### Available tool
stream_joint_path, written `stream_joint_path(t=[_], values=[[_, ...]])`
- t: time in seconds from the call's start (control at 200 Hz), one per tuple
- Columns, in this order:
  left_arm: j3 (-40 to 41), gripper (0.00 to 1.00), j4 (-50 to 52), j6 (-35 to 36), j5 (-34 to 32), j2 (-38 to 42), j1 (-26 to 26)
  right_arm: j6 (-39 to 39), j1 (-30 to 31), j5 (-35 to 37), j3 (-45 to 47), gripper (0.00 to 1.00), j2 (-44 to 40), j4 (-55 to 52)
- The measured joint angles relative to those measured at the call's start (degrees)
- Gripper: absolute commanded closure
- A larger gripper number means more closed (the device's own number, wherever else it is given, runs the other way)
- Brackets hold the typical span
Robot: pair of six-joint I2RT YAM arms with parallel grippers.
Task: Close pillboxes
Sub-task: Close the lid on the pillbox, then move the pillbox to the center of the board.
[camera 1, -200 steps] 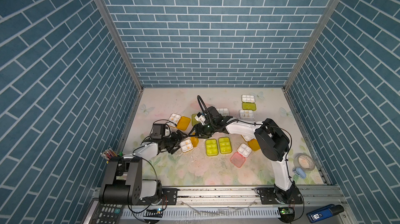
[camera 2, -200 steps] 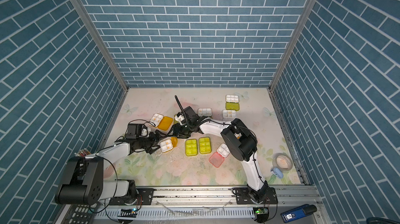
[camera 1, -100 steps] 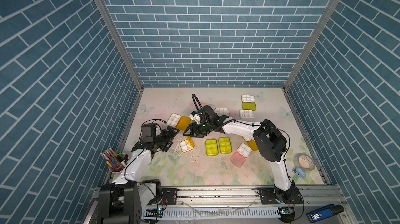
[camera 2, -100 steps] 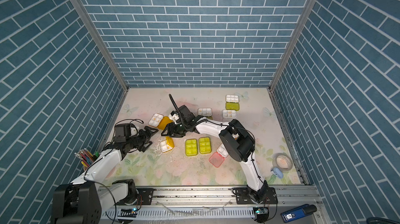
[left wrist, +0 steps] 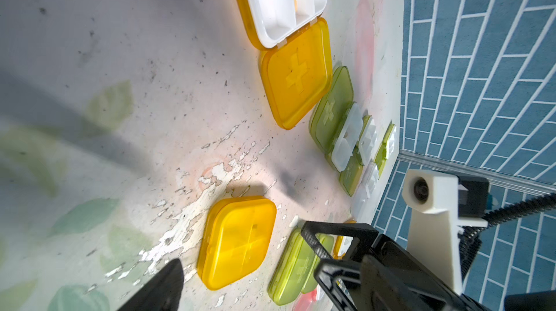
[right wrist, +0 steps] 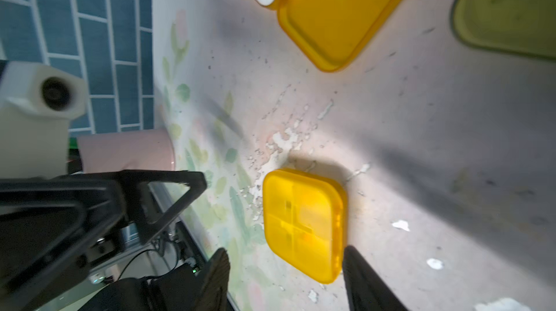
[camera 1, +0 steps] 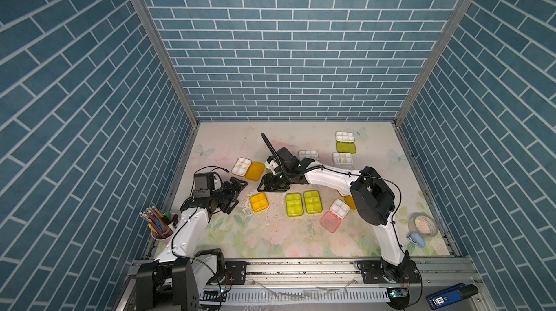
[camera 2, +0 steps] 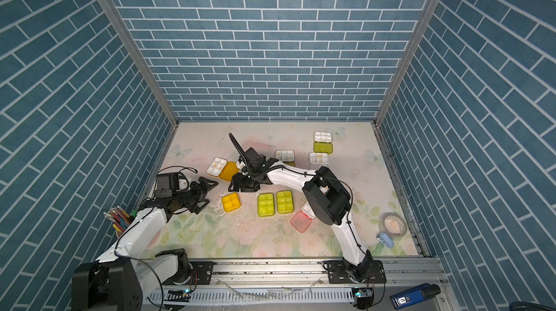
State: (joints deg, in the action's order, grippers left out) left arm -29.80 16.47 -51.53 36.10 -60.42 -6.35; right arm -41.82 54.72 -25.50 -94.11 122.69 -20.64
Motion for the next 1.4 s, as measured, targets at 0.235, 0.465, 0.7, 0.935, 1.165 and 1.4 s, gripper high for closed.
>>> stream_joint_path(t=[0.235, 0.465, 0.7, 0.935, 1.165, 1.4], values=[[-6.27, 0.07, 3.28, 3.98, -0.35, -0.39, -1.70, 5.18, 3.08, 9.60, -4.79, 0.39, 2.34, -9.20], [-6.80, 0.07, 5.49, 6.29, -0.09, -0.44, -3.39, 7.91, 5.29, 12.22, -9.75, 0.38, 7.91, -14.23], [-6.86, 0.07, 8.11, 9.05, 0.17, -0.42, -6.43, 9.31, 6.47, 16.41, -12.61, 0.35, 8.55, -17.81], [-9.11, 0.07, 10.80, 12.68, 0.04, -0.44, -9.01, 9.29, 7.98, 19.61, -16.26, 0.26, 9.66, -18.93], [-10.69, 0.07, 12.35, 14.97, 0.15, -0.66, -11.85, 9.09, 10.95, 23.43, -23.28, 0.21, 14.78, -20.59], [-10.67, 0.07, 12.09, 14.99, 2.25, -0.66, -12.46, 8.79, 12.52, 29.70, -31.54, 0.26, 19.98, -25.88]])
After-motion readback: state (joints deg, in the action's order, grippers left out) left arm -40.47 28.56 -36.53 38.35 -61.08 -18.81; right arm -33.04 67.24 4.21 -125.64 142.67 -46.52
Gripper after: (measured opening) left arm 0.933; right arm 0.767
